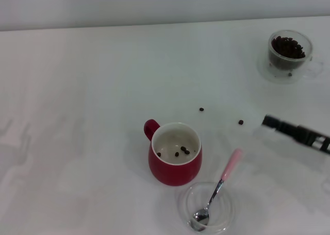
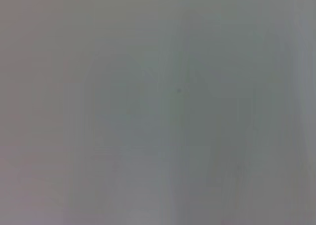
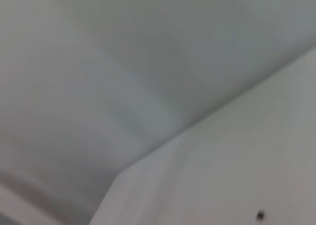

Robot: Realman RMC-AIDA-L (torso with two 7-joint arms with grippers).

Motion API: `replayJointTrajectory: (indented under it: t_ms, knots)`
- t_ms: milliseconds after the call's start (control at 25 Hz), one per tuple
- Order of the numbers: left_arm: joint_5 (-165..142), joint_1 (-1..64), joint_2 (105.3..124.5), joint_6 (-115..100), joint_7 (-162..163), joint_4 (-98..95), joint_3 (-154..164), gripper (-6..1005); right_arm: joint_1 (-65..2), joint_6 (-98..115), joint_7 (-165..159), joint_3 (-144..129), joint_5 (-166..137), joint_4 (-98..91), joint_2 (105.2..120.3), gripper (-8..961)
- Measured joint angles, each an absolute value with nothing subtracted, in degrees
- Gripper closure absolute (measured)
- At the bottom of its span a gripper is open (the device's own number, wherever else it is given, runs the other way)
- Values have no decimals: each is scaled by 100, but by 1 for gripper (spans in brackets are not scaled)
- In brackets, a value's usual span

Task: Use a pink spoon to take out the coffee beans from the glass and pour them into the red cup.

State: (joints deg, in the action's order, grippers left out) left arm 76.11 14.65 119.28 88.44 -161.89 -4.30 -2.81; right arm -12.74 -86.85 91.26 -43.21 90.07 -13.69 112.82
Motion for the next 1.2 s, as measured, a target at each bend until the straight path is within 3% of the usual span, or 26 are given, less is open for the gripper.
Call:
replayJointTrajectory:
  t_ms: [360,760,1200]
  knots:
    - [7754,1486,11927,8852,-16189,-430,-281,603,-1211,-8682,9146,-3423,9007,-1698,11007,701]
    - [8127,1482,11936,9121,-16190,-374,-288,602,-1180,-8549,9553,-2530,8978,-2043,10896,702]
    - [8623,1506,11944,9220,-16190,-166,-290,601,-1272,-8008,10330,-2011,9001,-2244,10891,701]
